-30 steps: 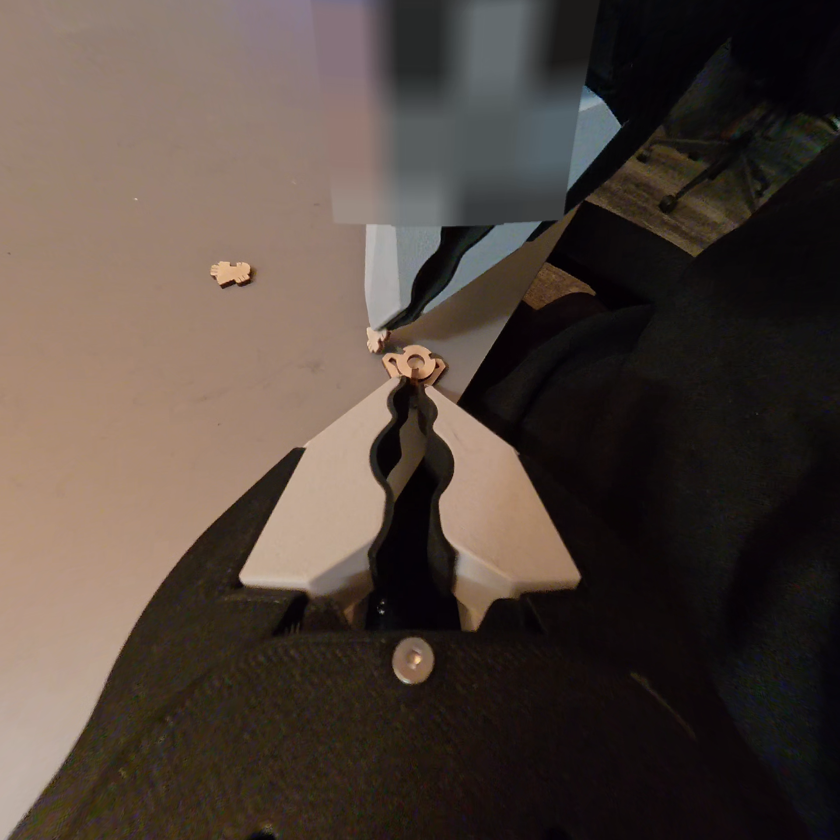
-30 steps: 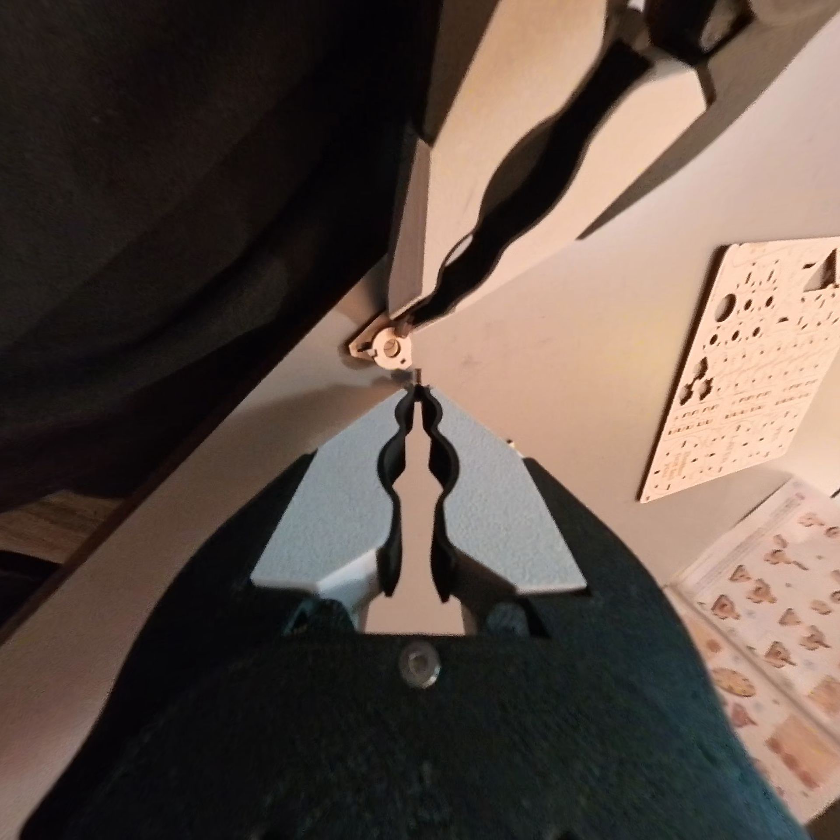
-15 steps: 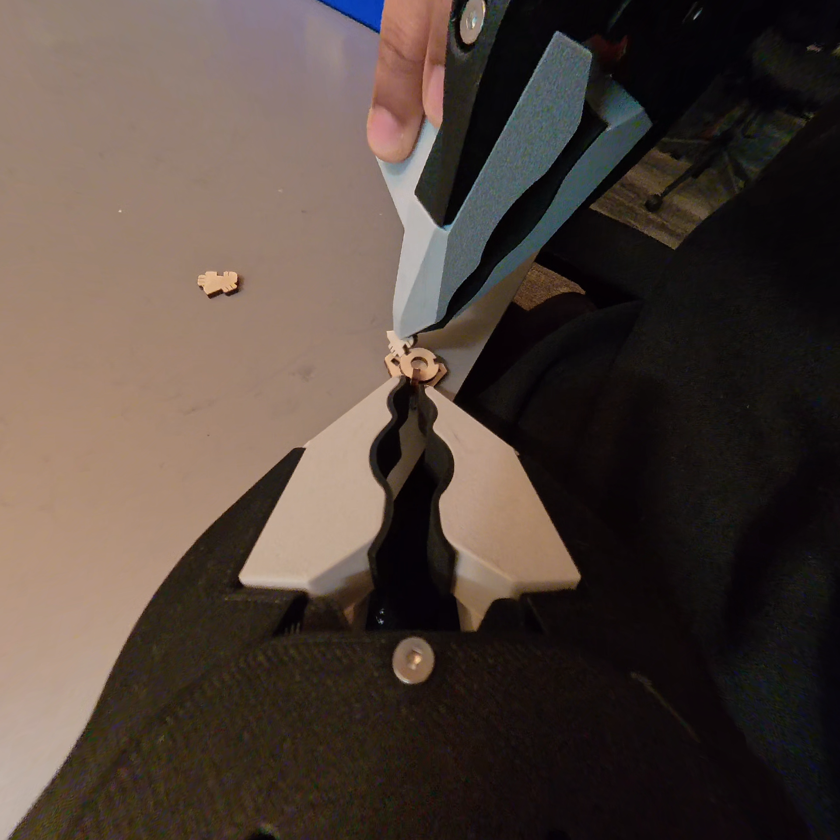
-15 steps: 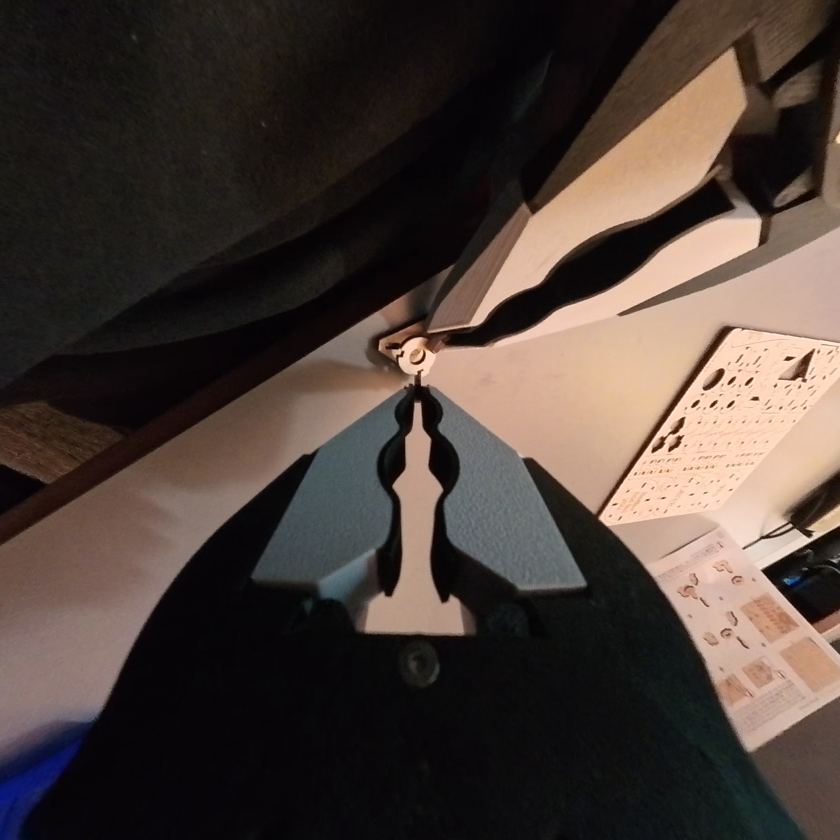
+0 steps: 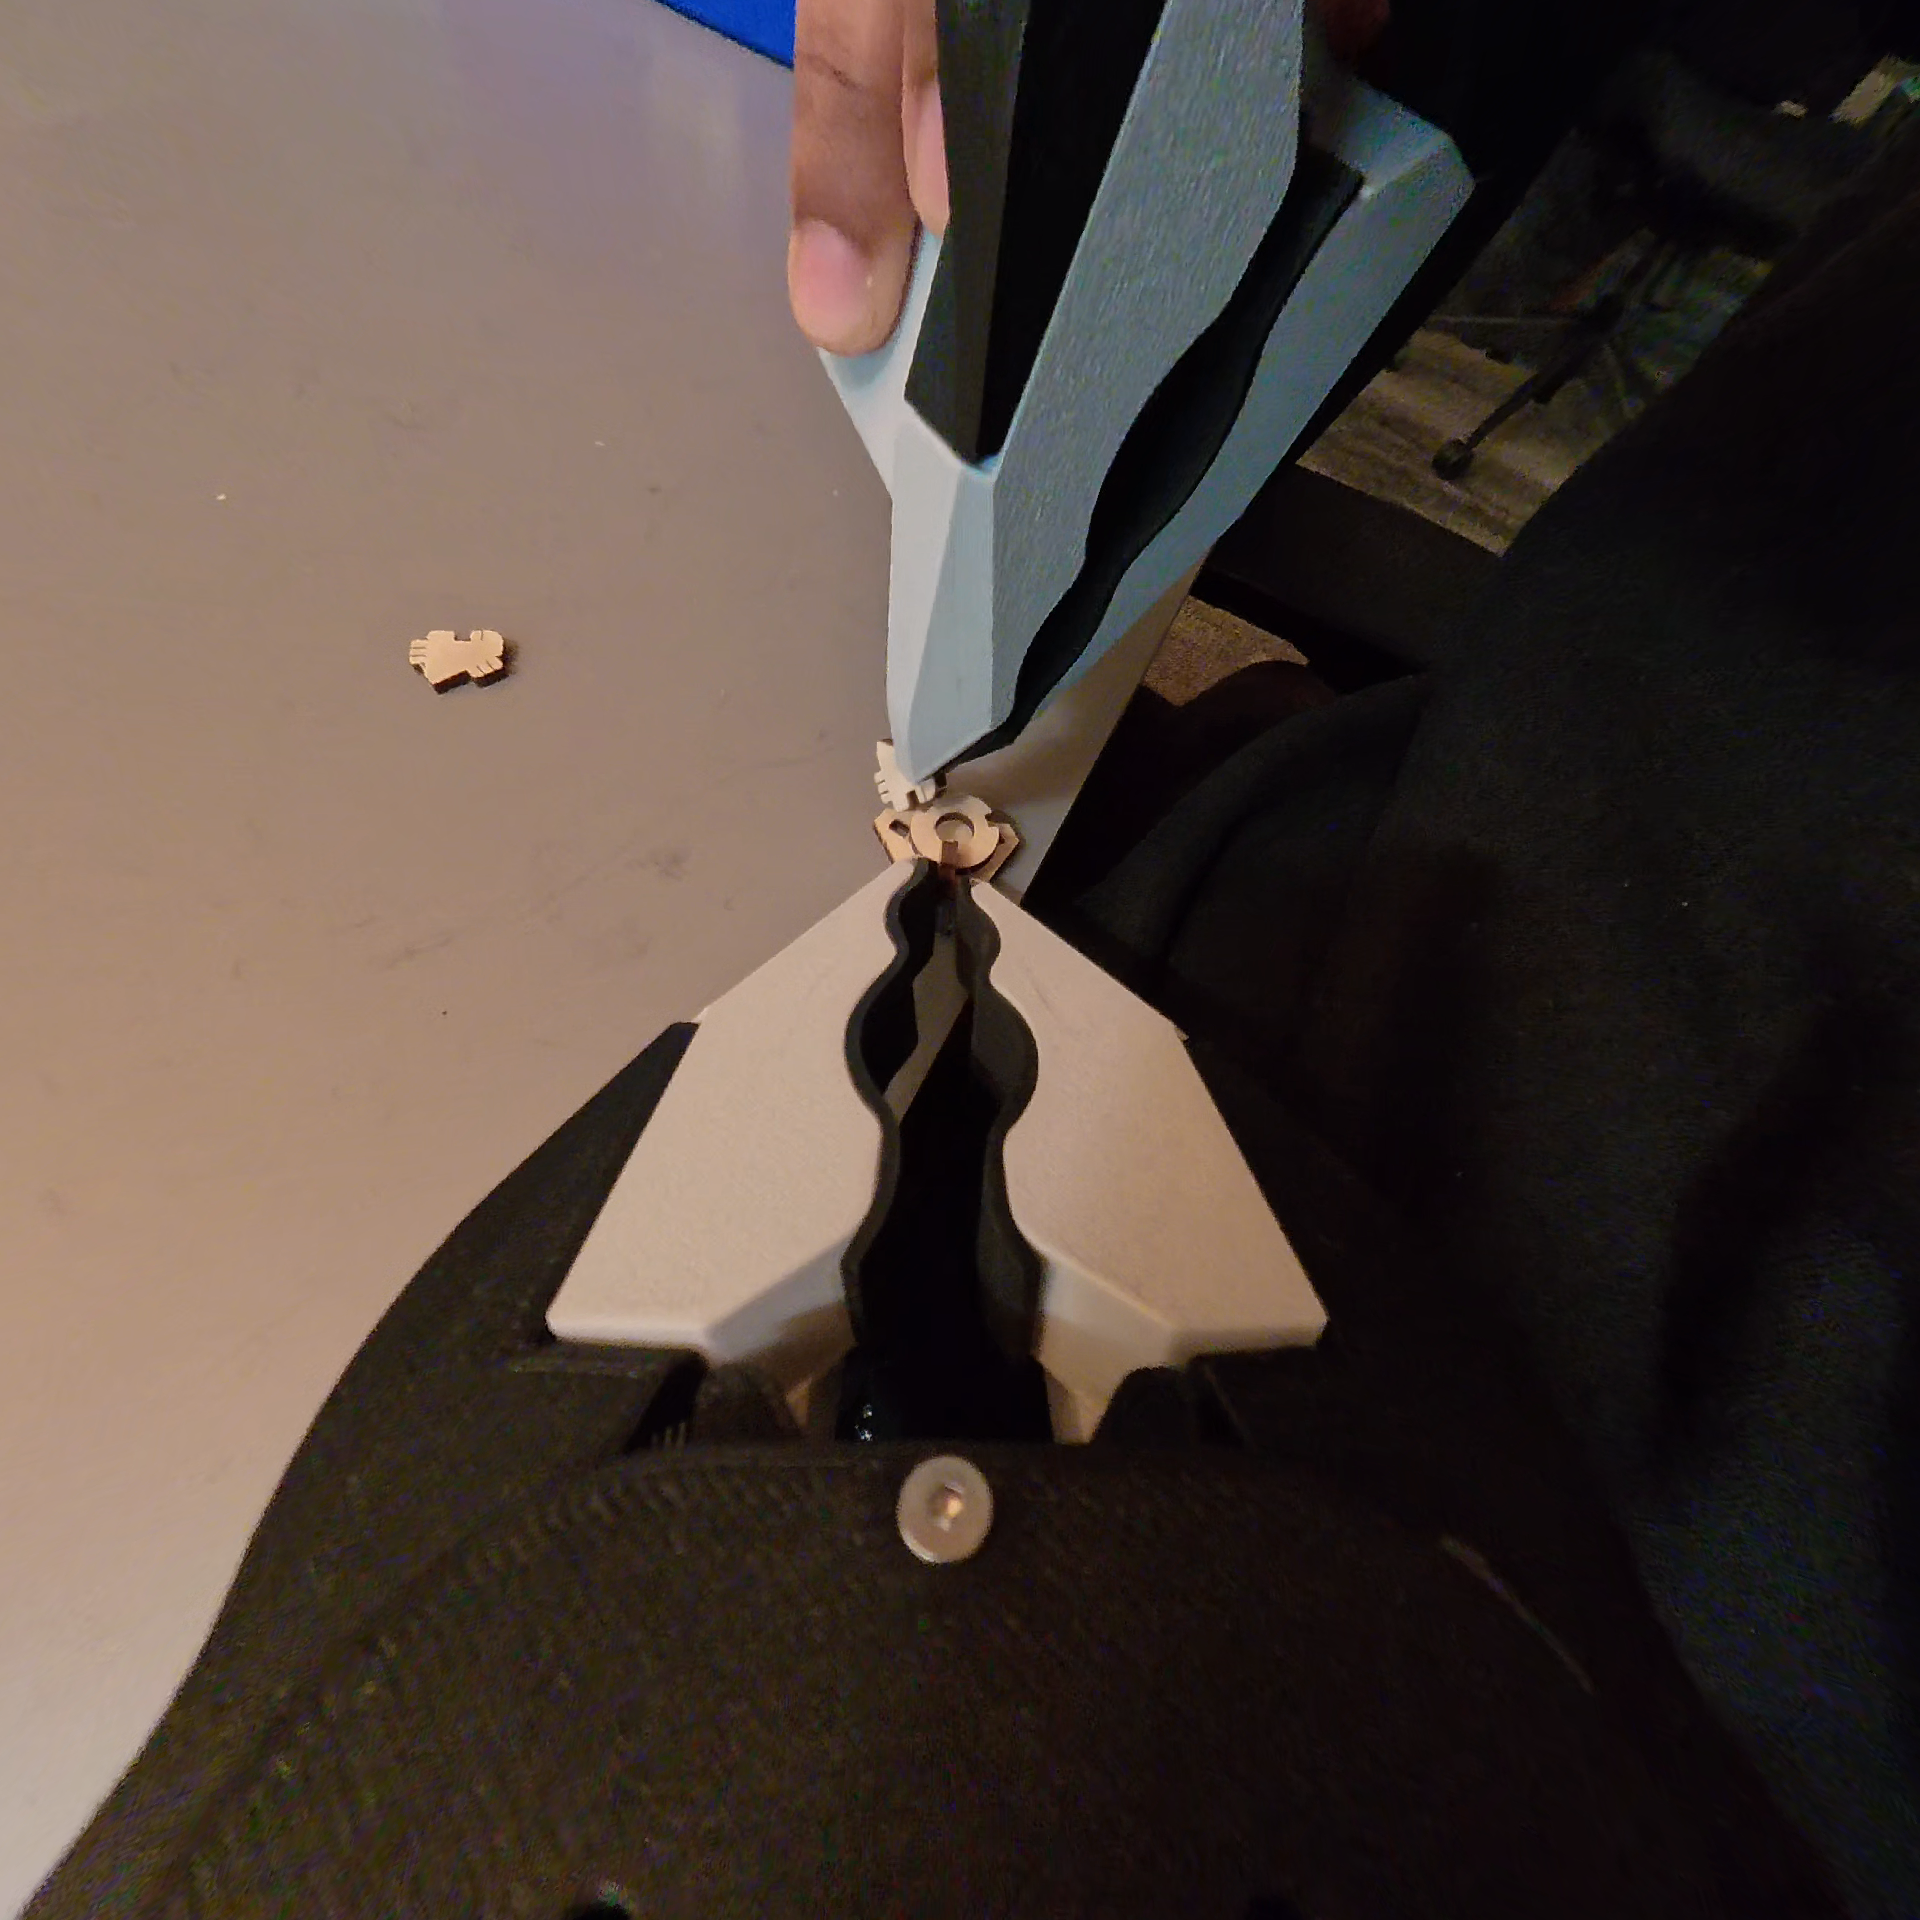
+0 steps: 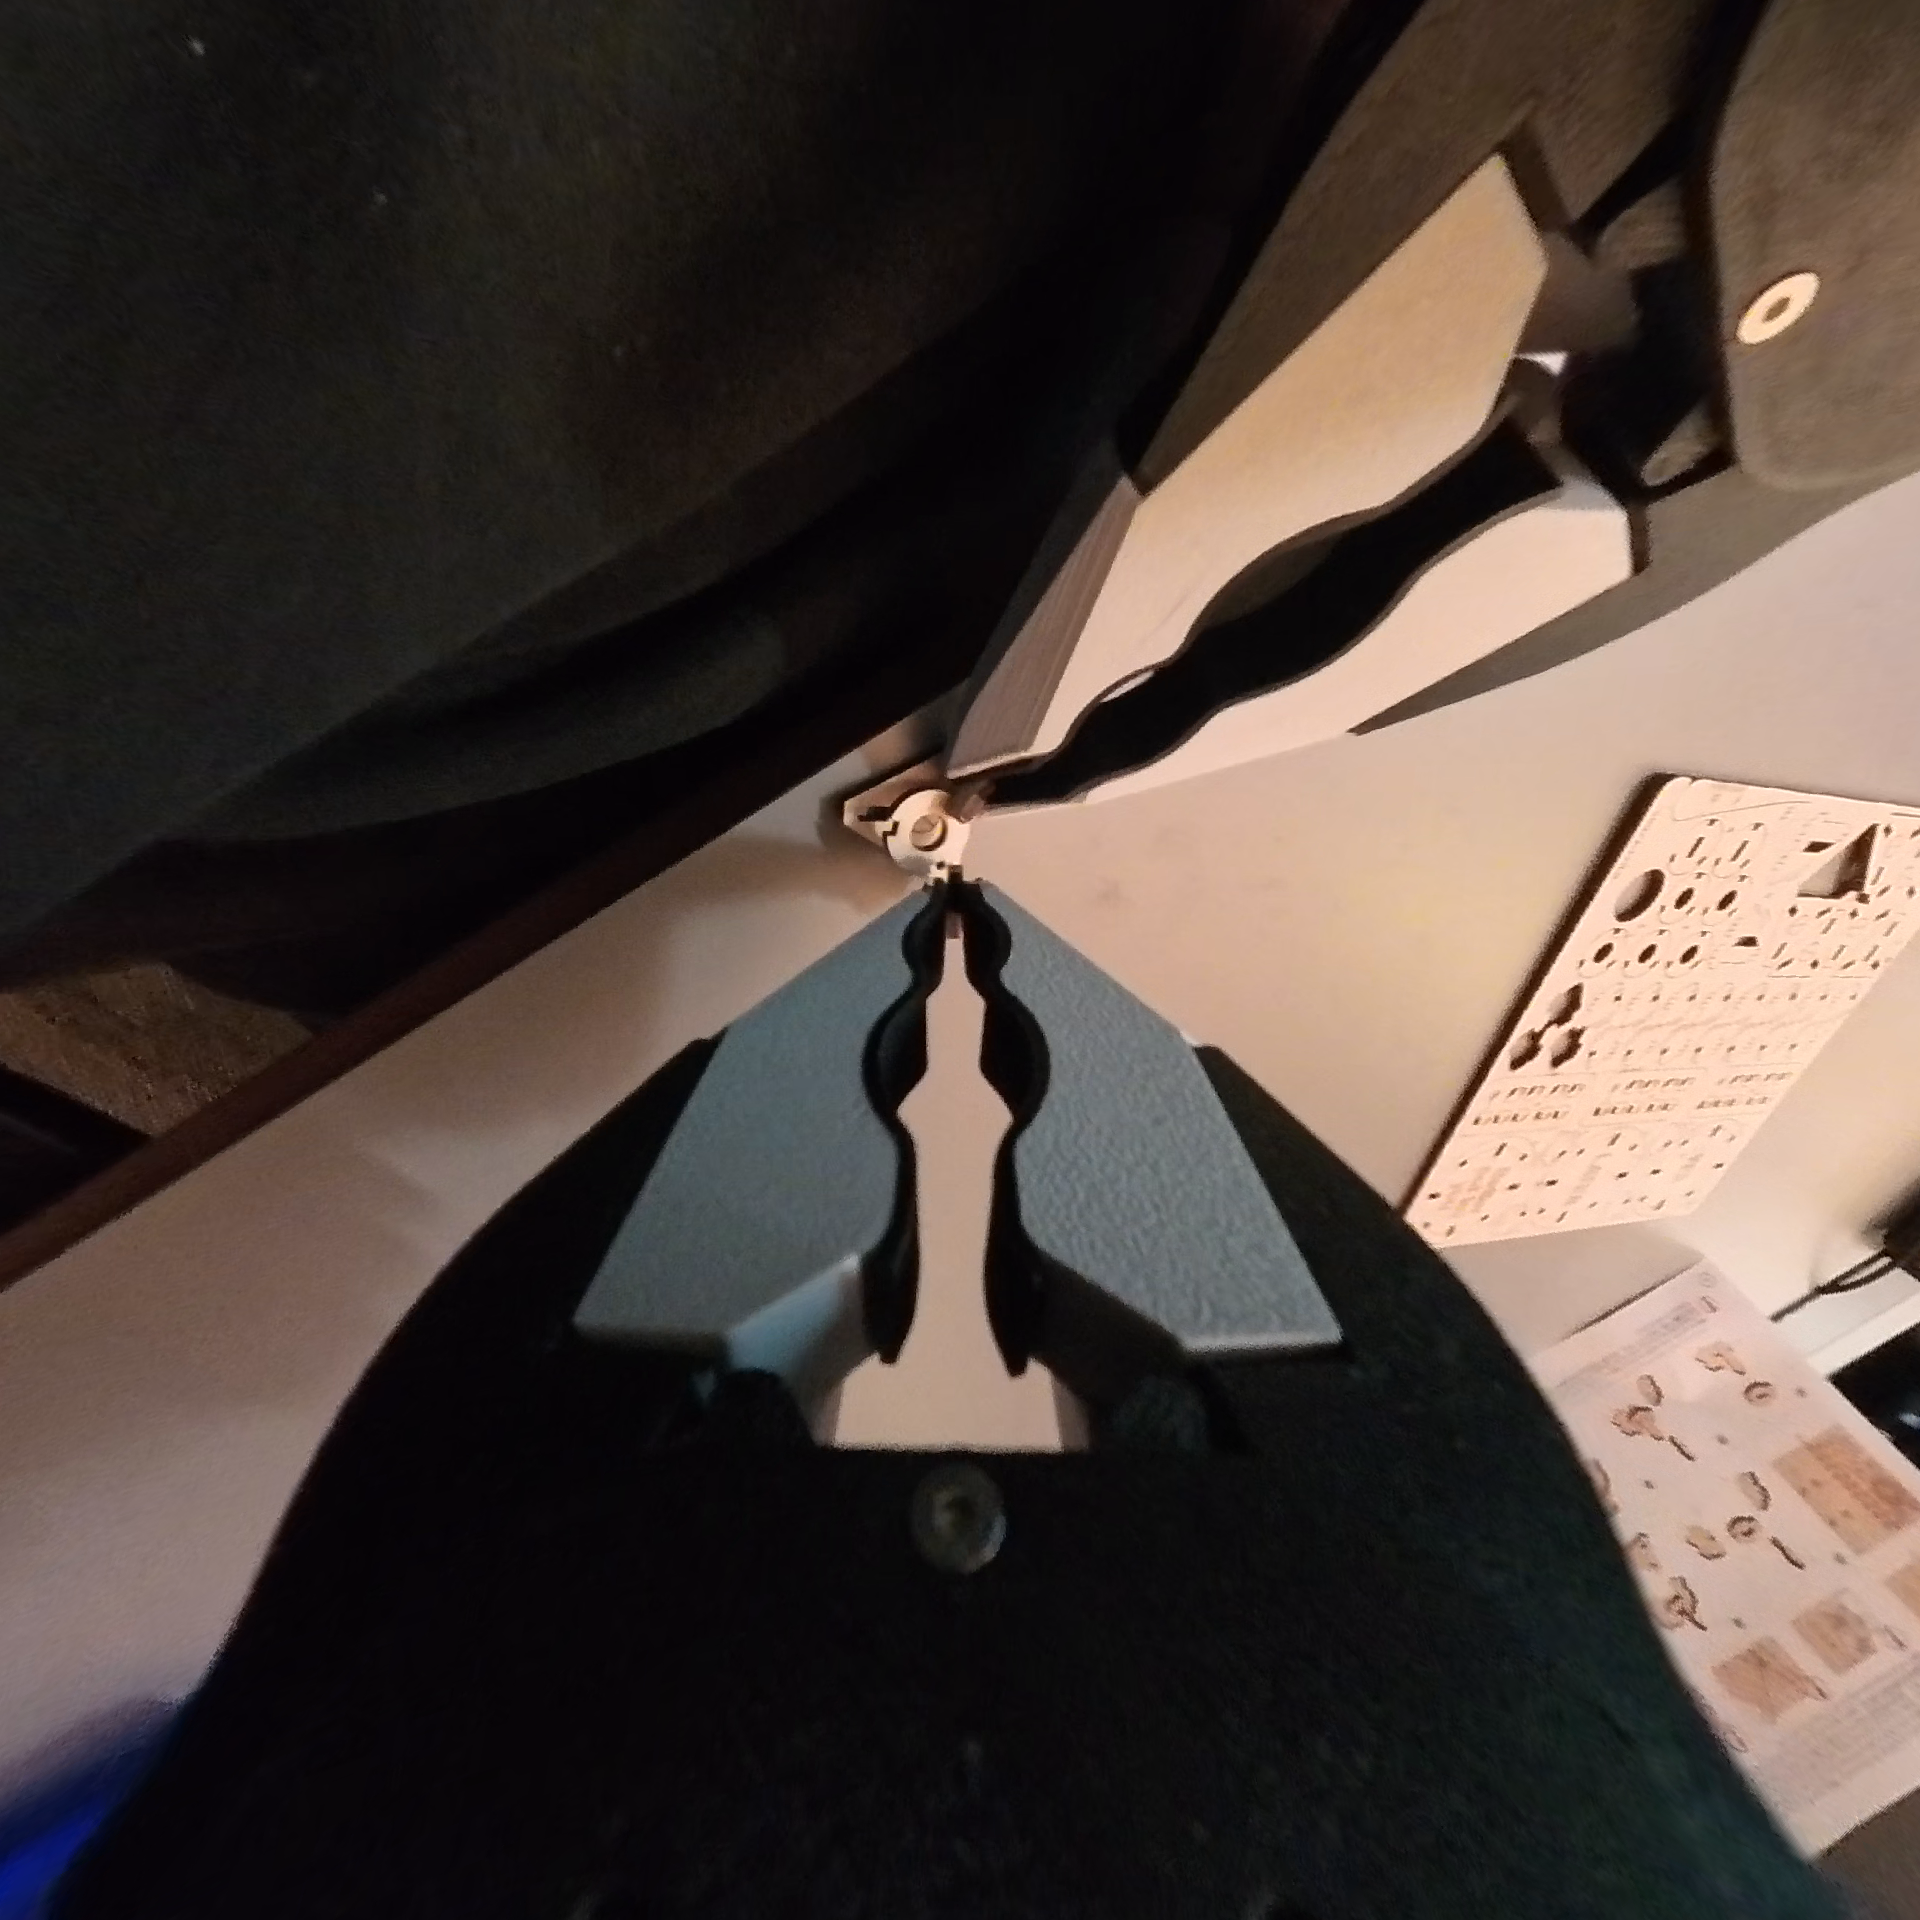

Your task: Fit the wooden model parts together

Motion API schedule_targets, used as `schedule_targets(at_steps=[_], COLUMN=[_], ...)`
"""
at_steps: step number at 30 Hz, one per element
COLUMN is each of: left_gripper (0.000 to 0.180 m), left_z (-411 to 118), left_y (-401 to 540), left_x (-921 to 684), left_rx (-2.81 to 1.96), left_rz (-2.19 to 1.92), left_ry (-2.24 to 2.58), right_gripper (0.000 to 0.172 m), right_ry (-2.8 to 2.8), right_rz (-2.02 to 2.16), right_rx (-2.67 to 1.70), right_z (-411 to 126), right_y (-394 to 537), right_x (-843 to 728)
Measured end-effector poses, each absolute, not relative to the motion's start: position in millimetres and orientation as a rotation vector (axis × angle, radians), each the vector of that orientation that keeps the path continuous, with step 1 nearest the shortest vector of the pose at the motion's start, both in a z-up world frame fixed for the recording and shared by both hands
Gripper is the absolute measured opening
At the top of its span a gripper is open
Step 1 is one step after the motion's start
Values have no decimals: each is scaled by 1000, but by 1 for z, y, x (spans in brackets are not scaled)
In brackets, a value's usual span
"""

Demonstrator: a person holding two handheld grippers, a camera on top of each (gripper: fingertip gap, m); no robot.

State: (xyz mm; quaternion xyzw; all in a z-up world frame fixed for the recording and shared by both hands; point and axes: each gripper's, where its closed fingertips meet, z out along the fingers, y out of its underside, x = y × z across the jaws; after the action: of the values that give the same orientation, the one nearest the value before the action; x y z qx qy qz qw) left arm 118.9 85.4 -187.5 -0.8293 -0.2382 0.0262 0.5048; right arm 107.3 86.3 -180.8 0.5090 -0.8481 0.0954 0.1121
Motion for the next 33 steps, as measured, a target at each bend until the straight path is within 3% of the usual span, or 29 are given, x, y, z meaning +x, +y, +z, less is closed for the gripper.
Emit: schedule_targets(at_steps=[8, 16, 23, 28, 33], left_gripper=[2, 24, 30, 30, 30], left_z=[-181, -180, -181, -183, -183], left_y=[82, 65, 71, 71, 73], left_x=[114, 101, 100, 99, 98], left_rx=[-1952, -1957, -1963, -1989, -1989], left_rz=[43, 113, 104, 127, 129], left_ry=[-611, -687, -712, -723, -724], right_gripper=[0, 0, 0, 0, 0], right_ry=[-2522, -2662, -2700, -2796, -3206], right_rz=[293, 490, 507, 493, 780], right_rx=[1350, 1230, 1112, 920, 508], right_z=[-178, -171, -179, -187, -177], right_y=[90, 92, 90, 93, 89], right_x=[91, 104, 91, 69, 78])
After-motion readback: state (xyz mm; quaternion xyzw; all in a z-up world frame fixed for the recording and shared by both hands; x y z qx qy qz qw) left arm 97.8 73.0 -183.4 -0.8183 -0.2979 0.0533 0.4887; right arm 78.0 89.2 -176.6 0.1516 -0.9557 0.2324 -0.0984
